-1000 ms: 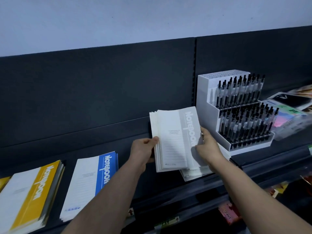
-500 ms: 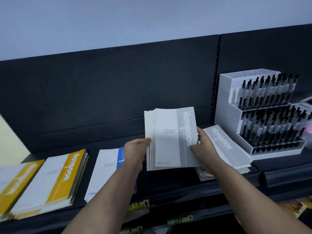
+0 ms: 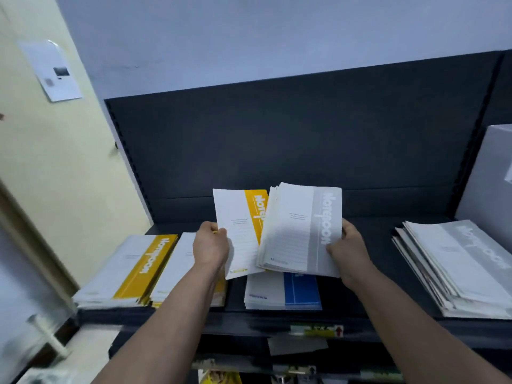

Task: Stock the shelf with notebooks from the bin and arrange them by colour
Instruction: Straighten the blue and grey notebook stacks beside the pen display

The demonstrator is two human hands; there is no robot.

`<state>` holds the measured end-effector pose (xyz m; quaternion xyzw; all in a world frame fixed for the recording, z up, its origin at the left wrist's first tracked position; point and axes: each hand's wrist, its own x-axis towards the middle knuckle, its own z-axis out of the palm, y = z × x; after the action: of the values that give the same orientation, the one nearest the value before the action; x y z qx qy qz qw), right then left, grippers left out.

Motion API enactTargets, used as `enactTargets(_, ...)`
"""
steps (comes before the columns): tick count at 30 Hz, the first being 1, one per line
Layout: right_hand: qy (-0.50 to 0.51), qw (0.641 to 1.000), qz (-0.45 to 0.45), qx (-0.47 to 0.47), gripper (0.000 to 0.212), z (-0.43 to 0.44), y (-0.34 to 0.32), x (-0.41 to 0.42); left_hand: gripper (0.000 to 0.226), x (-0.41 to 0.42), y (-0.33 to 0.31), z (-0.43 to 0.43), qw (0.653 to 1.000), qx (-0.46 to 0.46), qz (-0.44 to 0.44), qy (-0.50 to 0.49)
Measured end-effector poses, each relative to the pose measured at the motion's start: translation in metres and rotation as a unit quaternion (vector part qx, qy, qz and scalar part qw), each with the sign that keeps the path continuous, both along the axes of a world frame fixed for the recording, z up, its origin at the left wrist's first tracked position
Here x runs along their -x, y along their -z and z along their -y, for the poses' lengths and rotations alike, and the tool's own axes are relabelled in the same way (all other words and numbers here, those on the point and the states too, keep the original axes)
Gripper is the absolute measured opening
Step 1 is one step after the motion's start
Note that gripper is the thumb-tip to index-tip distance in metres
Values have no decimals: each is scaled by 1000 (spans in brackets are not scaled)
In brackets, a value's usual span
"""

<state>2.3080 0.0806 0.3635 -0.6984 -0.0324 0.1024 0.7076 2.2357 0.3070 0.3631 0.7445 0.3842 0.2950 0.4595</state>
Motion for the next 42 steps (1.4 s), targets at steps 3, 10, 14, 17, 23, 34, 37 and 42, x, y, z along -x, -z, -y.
enactTargets(3,-14,1000,-8,11,54,-24,-1,10,9,14,-2,-19,1000,-21,10,-9)
enactTargets(10,-60,998,-18,32,49,-96,5,26,13,60,-6,-100,997,-42,-54,-44)
enactTargets(14,-41,998,-46,17,47,-125,7,28,35,66,6,-126,991,-29,-130,-10)
enactTargets(17,-25,997,-69,8,53,-137,11,25,39,61,15,-127,986,-43,-163,14)
enactTargets(23,8,997,-72,6,56,-142,16,21,26,54,26,-137,952,-176,-247,42)
enactTargets(34,-23,998,-60,4,64,-130,17,21,19,55,9,-110,971,-209,-109,48)
enactTargets(37,-31,998,-46,0,65,-113,14,21,25,43,-7,-76,986,-22,-20,165)
enactTargets(42,-15,1000,-18,14,67,-71,11,15,10,20,-9,-30,970,47,-11,238)
